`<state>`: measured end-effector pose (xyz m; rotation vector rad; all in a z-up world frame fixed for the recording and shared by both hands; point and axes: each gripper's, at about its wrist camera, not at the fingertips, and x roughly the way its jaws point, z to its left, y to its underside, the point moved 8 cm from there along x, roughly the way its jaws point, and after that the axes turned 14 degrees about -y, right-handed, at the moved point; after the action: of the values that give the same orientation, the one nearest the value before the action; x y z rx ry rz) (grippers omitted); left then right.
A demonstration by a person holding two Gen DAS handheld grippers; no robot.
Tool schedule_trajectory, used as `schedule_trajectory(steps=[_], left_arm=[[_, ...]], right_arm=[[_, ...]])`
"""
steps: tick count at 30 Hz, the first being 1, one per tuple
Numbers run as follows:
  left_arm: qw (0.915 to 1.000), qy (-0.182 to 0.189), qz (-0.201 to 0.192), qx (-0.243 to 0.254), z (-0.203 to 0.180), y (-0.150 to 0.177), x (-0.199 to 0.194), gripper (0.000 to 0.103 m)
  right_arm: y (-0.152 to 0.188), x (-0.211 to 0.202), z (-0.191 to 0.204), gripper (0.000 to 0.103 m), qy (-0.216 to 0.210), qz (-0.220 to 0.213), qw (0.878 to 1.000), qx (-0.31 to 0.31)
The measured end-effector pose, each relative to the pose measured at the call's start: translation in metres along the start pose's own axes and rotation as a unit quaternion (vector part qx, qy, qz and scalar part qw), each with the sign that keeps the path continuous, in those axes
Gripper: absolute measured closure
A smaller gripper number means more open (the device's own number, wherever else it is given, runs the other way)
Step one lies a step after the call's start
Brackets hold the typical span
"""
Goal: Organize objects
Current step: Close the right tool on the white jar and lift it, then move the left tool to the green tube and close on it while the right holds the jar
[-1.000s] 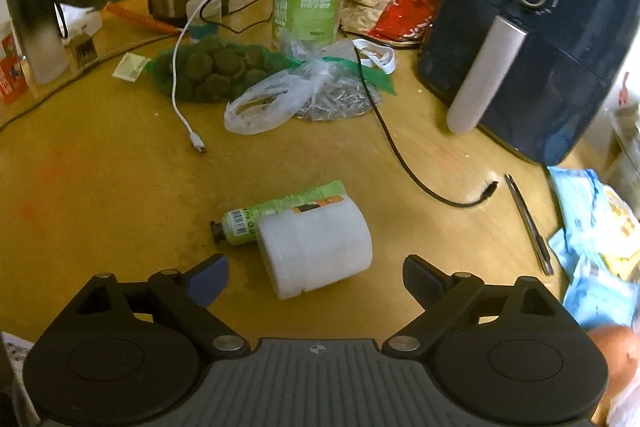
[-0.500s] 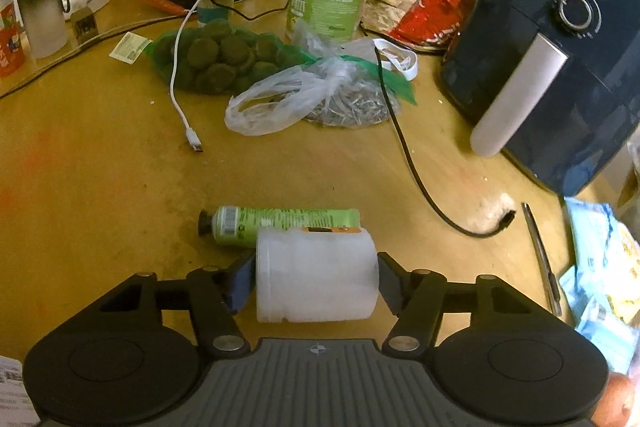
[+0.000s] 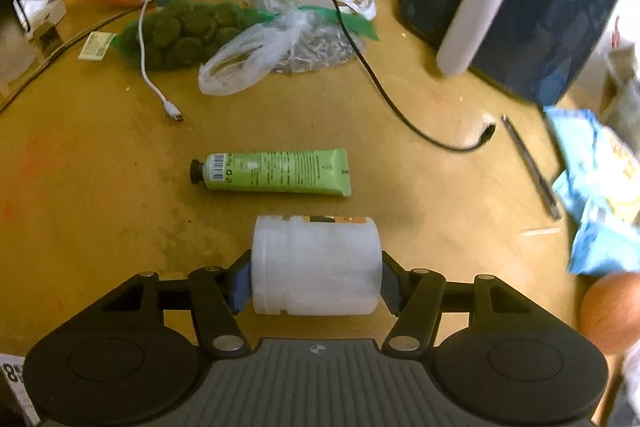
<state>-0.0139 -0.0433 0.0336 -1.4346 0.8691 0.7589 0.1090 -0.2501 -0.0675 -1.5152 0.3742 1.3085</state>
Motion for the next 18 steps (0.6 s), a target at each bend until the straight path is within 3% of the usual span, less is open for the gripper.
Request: schedule_trajectory(steps=[7,18], left_arm=[[0.9996,-0.001,0.000,0.028,-0.007,-0.002,0.003,0.001],[0.9950,-0.008,-0.014,0.098,-0.031,-0.012,0.009,0.001]], right_arm=[[0.007,-0.014,-0.001,0.039,-0.001,-0.010,0.999,0.030],[0.015,-0.069,-0.002,0.039,-0.017,-0.053,0.995,0.086]])
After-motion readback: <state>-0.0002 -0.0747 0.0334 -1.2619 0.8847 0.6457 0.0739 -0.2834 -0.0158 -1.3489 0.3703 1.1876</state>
